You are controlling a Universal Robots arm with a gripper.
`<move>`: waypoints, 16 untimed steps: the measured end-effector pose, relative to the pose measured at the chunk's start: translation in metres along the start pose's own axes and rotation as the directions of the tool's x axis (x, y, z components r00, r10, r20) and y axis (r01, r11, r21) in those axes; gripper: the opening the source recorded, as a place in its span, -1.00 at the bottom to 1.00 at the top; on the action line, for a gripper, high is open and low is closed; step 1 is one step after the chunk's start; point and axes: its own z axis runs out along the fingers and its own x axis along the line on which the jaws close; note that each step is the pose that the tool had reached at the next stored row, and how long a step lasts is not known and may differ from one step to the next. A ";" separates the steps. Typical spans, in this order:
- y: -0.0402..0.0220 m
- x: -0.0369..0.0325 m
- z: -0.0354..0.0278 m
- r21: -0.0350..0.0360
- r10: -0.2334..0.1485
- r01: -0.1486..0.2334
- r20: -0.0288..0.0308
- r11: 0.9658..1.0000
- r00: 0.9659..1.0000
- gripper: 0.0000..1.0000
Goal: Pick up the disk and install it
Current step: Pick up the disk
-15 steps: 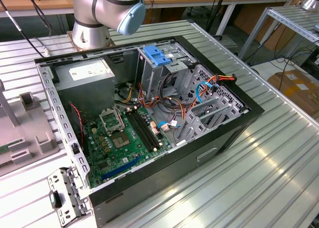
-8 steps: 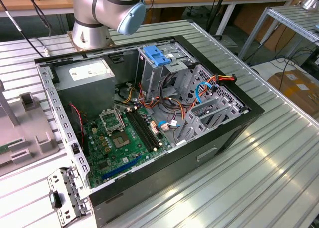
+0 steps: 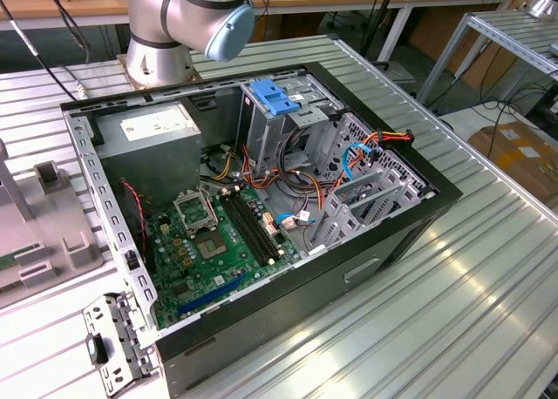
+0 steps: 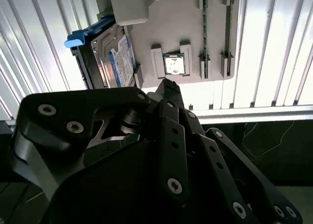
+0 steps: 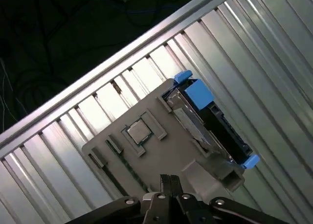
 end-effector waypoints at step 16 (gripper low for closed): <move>-0.0001 0.0000 0.0021 -0.011 -0.334 0.334 -0.013 0.943 0.943 -0.79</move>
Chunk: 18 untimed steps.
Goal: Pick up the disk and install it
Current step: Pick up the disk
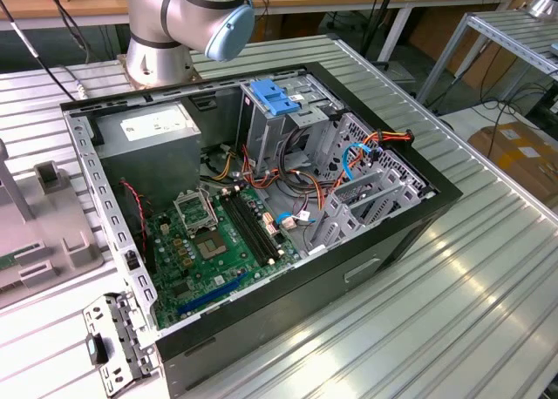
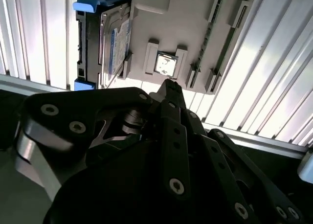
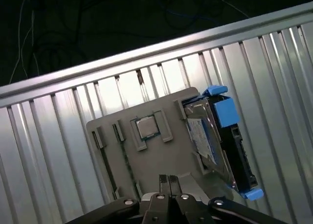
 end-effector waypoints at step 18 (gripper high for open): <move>-0.0002 0.0002 0.0060 -0.015 -0.428 0.428 -0.017 0.904 0.903 -0.79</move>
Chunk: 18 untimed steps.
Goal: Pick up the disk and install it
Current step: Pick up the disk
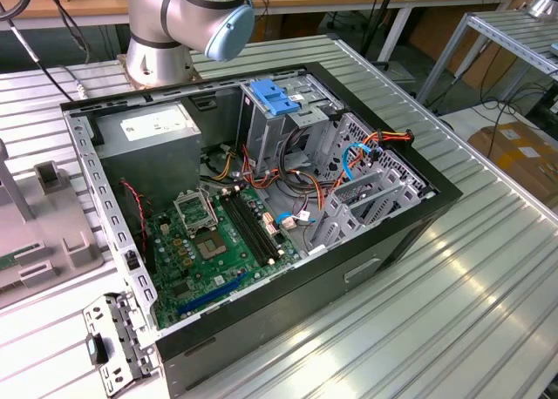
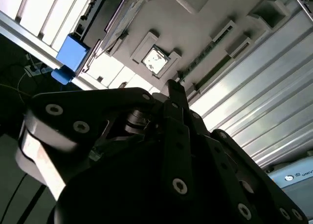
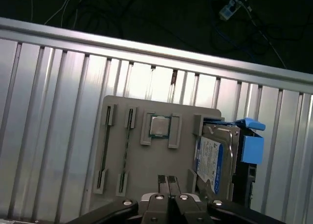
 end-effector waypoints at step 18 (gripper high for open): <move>-0.0028 -0.0155 0.0008 0.001 0.000 0.000 0.004 1.000 1.000 -0.04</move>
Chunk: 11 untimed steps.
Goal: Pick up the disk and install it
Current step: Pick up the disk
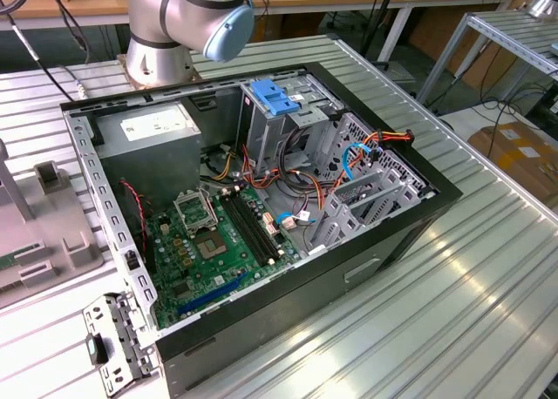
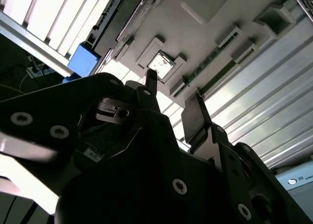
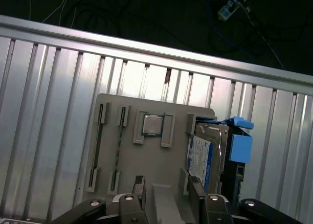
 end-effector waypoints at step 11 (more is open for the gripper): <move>-0.0076 -0.0427 0.0019 0.000 0.000 0.000 0.000 1.000 1.000 -0.04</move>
